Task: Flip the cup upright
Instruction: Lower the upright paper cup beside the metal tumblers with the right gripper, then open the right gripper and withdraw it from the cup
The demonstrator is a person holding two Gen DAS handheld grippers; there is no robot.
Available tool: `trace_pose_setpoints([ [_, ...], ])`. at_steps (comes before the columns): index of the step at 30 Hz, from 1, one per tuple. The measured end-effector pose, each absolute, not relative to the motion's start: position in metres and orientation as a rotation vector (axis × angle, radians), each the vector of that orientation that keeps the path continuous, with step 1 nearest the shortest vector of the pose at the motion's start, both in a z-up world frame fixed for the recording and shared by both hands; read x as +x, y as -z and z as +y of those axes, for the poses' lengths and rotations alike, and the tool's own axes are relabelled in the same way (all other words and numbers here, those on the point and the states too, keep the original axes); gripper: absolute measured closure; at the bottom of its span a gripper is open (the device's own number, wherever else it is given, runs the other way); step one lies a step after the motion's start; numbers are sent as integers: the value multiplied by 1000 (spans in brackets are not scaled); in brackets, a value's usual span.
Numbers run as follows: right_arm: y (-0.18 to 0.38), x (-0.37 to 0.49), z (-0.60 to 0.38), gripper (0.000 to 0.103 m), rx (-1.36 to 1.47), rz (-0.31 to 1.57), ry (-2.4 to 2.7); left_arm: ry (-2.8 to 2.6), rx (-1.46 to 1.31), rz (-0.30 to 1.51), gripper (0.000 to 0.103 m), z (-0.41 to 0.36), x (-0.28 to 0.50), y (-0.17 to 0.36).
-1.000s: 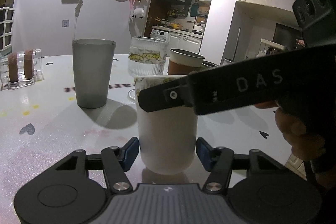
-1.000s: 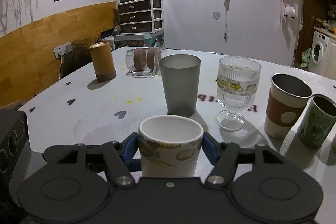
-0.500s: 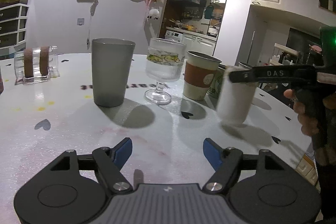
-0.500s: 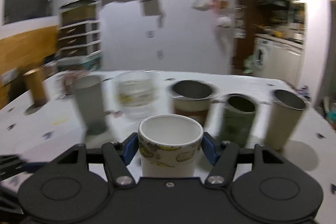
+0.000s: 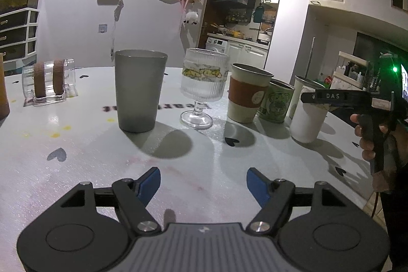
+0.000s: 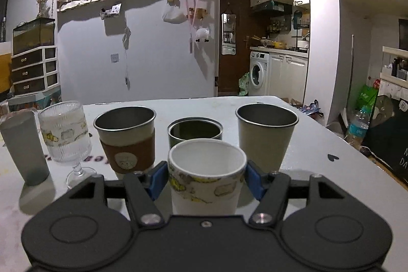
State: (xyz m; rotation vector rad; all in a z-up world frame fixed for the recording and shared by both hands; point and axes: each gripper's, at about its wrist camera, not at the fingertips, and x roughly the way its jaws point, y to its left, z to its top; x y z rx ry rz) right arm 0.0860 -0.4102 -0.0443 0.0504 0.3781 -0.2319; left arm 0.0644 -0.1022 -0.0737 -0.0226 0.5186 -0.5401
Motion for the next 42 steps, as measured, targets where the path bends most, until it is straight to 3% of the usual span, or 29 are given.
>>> trace_pose_setpoints([
  [2, 45, 87, -410, 29, 66, 386, 227, 539, -22, 515, 28, -102, 63, 73],
  [7, 45, 84, -409, 28, 70, 388, 226, 529, -22, 512, 28, -102, 63, 69],
  [12, 39, 71, -407, 21, 85, 374, 235, 503, -19, 507, 21, -101, 65, 63],
  [23, 23, 10, -380, 9, 140, 362, 196, 474, -15, 459, 20, -106, 57, 29],
  [34, 27, -25, -357, 4, 132, 375, 205, 422, 19, 425, 1, -110, 38, 17],
  [42, 27, -39, -341, 2, 90, 379, 180, 367, 48, 443, 0, -109, 32, 21],
])
